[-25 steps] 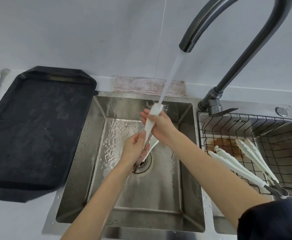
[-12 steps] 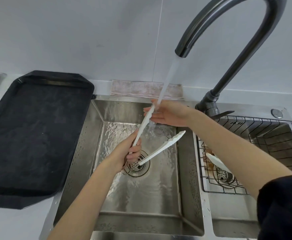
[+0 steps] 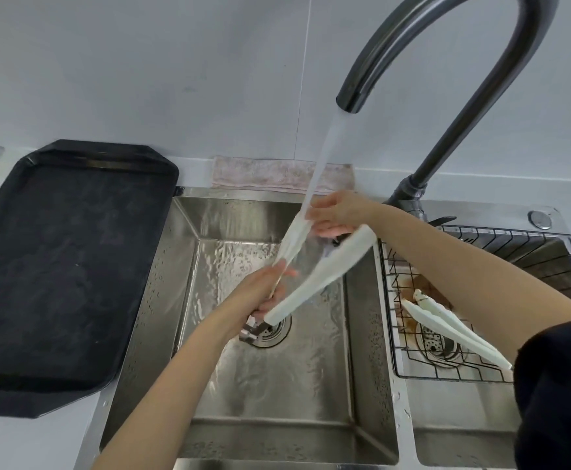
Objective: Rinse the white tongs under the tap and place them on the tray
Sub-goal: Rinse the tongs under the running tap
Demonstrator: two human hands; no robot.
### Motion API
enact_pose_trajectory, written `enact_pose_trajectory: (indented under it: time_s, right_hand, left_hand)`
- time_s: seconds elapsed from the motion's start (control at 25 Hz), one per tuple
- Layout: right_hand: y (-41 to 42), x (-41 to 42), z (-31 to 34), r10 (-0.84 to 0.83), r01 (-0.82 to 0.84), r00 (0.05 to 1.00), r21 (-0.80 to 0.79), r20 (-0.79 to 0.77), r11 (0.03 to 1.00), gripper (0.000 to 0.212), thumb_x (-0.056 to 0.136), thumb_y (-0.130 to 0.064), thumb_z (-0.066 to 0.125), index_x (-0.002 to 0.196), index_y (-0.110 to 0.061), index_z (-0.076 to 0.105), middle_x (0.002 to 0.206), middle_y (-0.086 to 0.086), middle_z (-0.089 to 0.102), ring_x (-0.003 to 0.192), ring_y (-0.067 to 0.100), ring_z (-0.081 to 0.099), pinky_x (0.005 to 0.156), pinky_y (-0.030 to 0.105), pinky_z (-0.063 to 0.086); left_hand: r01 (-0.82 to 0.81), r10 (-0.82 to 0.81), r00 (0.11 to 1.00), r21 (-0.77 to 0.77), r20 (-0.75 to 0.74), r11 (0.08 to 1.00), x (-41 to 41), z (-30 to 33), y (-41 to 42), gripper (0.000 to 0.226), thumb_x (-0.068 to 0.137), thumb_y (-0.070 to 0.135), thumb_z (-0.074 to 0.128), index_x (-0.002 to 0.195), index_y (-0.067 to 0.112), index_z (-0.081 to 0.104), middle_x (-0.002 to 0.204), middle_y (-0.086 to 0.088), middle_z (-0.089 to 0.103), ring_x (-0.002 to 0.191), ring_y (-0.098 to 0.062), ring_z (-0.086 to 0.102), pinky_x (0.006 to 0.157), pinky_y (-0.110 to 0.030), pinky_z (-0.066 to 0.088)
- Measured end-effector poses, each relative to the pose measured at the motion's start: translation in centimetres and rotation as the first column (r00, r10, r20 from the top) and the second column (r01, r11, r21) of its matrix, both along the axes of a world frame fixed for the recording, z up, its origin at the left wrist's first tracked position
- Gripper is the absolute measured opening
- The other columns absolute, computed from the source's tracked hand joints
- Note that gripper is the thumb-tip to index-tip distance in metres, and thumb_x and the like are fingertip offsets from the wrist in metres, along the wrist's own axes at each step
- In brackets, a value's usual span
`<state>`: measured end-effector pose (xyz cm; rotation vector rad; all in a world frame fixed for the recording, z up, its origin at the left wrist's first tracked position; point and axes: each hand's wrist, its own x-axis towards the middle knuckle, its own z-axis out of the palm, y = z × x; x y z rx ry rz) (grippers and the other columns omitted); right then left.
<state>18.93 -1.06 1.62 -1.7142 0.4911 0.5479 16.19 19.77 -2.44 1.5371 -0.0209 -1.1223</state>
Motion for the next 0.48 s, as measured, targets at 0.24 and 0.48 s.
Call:
enact_pose_trajectory:
  time_s: [0.24,0.48]
  right_hand:
    - [-0.7,-0.3,0.6,-0.05,0.05,0.999,-0.027,0.009,0.998,0.009,0.09,-0.017,0.058,0.085,-0.014,0.065,0.077,-0.003,0.068,0.071,0.012,0.064,0.06,0.017,0.055]
    - [0.7,-1.6,-0.6,-0.48,0.494,0.854,0.605,-0.201,0.625,0.038,0.101,-0.032,0.029,0.125,-0.009,0.048,0.107,0.01,0.061,0.092,0.023,0.061,0.081,0.034,0.05]
  left_hand:
    - [-0.099,0.084,0.962,0.047,0.26,0.994,0.0,0.1,-1.5,0.02,0.098,0.024,0.04,0.106,0.026,0.057,0.077,-0.003,0.055,0.055,-0.009,0.049,0.046,-0.013,0.042]
    - [-0.382,0.358,0.887,0.025,0.292,0.924,0.3,-0.6,-2.1,0.03,0.097,0.005,0.036,0.123,0.006,0.05,0.074,0.003,0.056,0.048,-0.004,0.042,0.048,-0.014,0.038]
